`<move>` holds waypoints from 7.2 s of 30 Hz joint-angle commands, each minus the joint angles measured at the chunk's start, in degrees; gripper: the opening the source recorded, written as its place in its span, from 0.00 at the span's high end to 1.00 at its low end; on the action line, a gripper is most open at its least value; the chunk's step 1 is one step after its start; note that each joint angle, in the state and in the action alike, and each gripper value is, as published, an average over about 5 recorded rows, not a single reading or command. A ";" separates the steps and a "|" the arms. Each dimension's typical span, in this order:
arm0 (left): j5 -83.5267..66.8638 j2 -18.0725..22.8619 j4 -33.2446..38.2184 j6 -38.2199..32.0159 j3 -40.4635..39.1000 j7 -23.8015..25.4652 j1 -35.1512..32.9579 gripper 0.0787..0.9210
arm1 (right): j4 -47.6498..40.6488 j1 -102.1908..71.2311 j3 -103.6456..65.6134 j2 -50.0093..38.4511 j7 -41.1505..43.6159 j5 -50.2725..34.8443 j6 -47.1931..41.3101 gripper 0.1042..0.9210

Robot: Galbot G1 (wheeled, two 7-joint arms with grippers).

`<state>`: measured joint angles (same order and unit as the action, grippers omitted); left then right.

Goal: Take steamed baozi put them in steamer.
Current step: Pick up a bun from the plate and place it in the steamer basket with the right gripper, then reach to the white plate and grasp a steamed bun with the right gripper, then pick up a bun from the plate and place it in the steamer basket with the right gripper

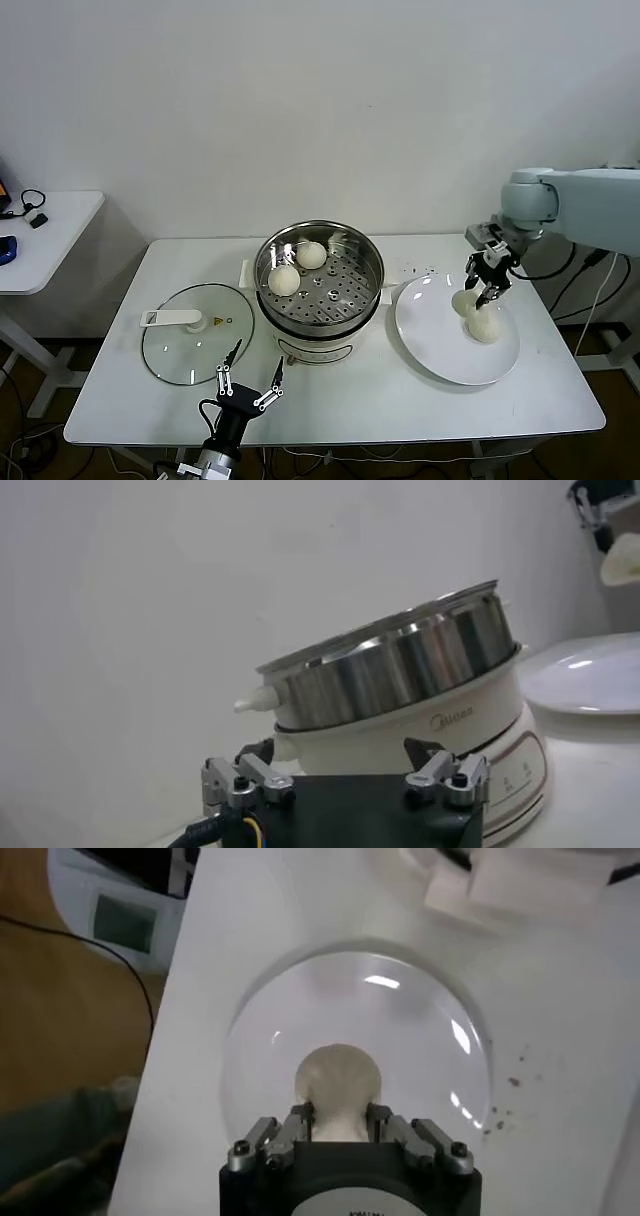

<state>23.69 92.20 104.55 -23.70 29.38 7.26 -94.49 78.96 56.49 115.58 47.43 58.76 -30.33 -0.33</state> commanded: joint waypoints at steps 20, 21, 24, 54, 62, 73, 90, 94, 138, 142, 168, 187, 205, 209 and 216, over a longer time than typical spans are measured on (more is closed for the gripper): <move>0.86 2.80 -0.01 -0.10 -0.02 -0.13 -0.19 0.12 | -1.90 2.03 -9.76 17.09 -17.30 17.97 41.62 0.66; 0.89 2.80 -0.01 -0.12 -0.01 -0.13 -0.20 0.12 | -2.10 1.53 -10.12 17.88 -17.60 18.37 41.87 0.66; 0.92 2.80 0.04 -0.17 0.02 -0.13 -0.23 0.12 | -2.61 -0.25 -11.10 20.32 -18.17 18.70 41.93 0.66; 0.31 2.80 0.25 -0.23 0.38 -0.12 -0.10 0.12 | -9.00 -10.78 -11.35 30.86 -18.24 17.40 40.10 0.65; 0.31 2.80 0.37 -0.28 0.37 -0.11 -0.18 0.12 | -8.78 -9.54 -10.32 31.05 -18.16 16.15 41.52 0.62; 0.48 2.80 0.54 -0.33 0.42 0.06 -0.33 0.12 | -7.82 -7.01 -8.88 30.54 -17.81 14.52 41.81 0.26; 0.90 2.80 0.43 -0.21 -0.05 0.09 -0.13 0.12 | -9.56 -0.36 -1.06 22.03 -10.53 6.77 37.36 0.12; 0.93 2.80 0.29 -0.20 -0.09 0.11 -0.07 0.12 | -9.42 0.31 1.62 18.56 -8.24 4.20 31.80 0.12; 2.59 2.80 -0.71 -0.20 0.11 -0.08 -0.88 0.12 | -18.37 -26.06 -11.84 -2.31 -1.62 5.27 -3.57 0.12; 2.98 2.80 -0.71 -0.19 0.10 -0.10 -1.03 0.12 | -20.61 -28.13 -13.70 -1.84 -1.26 5.57 -3.00 0.12; 3.22 2.80 -0.83 -0.20 0.63 0.00 -0.93 0.12 | -25.93 -32.64 -18.49 -1.10 -0.45 8.00 -1.46 0.12; 3.21 2.80 -0.86 -0.27 0.58 -0.07 -0.97 0.12 | -27.70 -33.31 -19.95 -0.30 -0.75 8.62 -0.74 0.30; 3.36 2.80 -0.63 -0.44 0.39 -0.18 -1.20 0.12 | -23.76 -27.88 -16.40 -2.09 -0.05 7.27 -0.60 0.35; 3.51 2.80 -0.57 -0.51 0.27 -0.19 -1.26 0.12 | -20.99 -23.16 -13.62 -3.27 0.31 6.64 -0.55 0.35; 3.89 2.80 -0.45 -0.44 -0.23 -0.17 -1.30 0.12 | -13.90 -11.84 -7.09 -4.71 1.18 3.38 -0.69 0.36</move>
<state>27.46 92.20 104.07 -24.20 29.30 7.07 -95.74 57.33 31.77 101.19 44.21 59.35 -24.07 -0.92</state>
